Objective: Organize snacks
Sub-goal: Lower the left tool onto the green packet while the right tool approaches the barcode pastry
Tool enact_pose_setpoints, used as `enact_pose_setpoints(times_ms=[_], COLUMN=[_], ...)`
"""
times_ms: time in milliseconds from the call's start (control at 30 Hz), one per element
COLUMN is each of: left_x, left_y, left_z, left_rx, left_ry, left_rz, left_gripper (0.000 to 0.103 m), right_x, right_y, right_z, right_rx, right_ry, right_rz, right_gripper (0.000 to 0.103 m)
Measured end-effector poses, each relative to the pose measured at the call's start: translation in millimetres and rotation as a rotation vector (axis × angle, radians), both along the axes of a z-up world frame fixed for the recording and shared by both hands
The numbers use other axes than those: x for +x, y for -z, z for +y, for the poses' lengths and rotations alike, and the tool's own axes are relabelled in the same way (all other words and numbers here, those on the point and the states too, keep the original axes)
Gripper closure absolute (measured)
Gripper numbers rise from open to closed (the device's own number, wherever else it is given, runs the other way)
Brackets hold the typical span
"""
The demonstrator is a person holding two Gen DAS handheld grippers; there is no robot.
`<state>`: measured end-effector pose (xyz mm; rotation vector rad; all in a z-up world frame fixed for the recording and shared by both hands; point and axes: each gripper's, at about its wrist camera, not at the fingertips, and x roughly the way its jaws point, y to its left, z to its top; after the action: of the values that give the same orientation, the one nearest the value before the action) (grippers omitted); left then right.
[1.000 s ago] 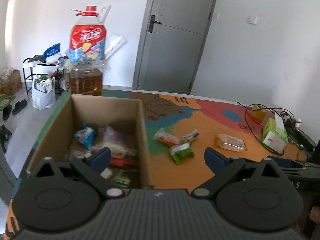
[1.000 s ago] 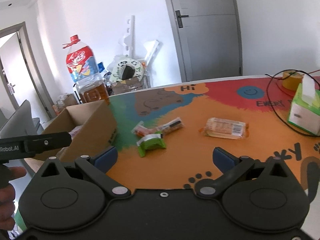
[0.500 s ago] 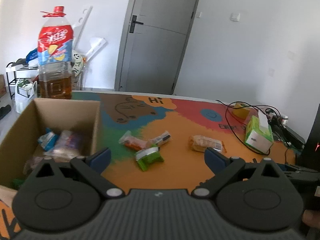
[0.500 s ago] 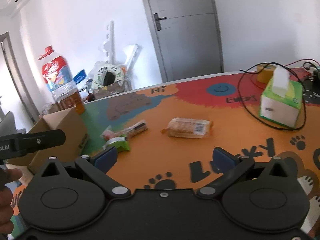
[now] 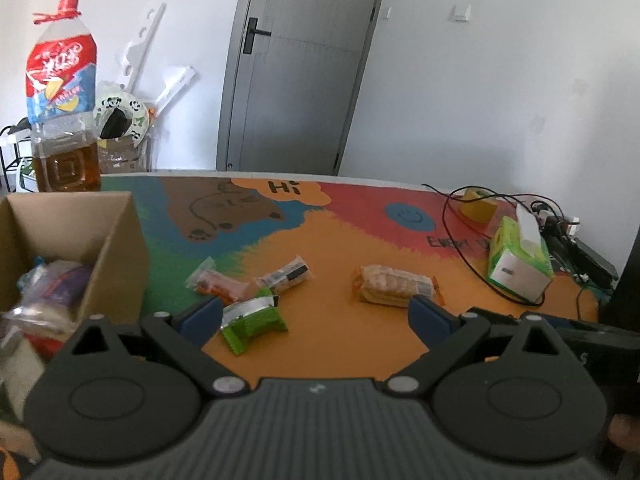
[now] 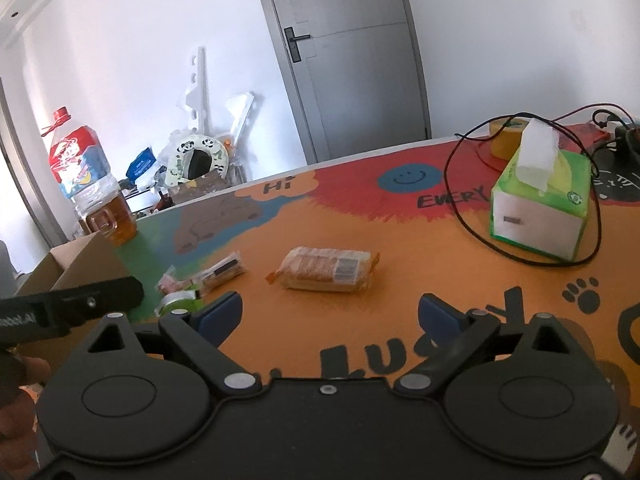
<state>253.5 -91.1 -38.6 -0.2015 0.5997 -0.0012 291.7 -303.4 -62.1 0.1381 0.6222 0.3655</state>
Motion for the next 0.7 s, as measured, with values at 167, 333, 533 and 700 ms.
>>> enact_pose_setpoints(times_ms=[167, 333, 533, 700], left_x=[17.2, 31.3, 49.8, 61.4], left_y=[11.9, 22.9, 35.7, 48.8], left_z=[-0.5, 3.4, 11.3, 23.2], left_rx=[0.002, 0.003, 0.013, -0.007], left_ry=[-0.031, -0.064, -0.11, -0.17], left_rz=[0.023, 0.035, 0.065, 0.096], left_gripper=[0.006, 0.01, 0.021, 0.033], right_x=[17.8, 34.8, 55.8, 74.9], right_y=[3.4, 7.1, 10.2, 13.5], right_z=[1.8, 8.4, 17.6, 25.3], right_rx=[-0.007, -0.025, -0.046, -0.056], right_ry=[-0.022, -0.048, -0.083, -0.107], right_rz=[0.004, 0.005, 0.011, 0.022], right_gripper=[0.012, 0.016, 0.017, 0.018])
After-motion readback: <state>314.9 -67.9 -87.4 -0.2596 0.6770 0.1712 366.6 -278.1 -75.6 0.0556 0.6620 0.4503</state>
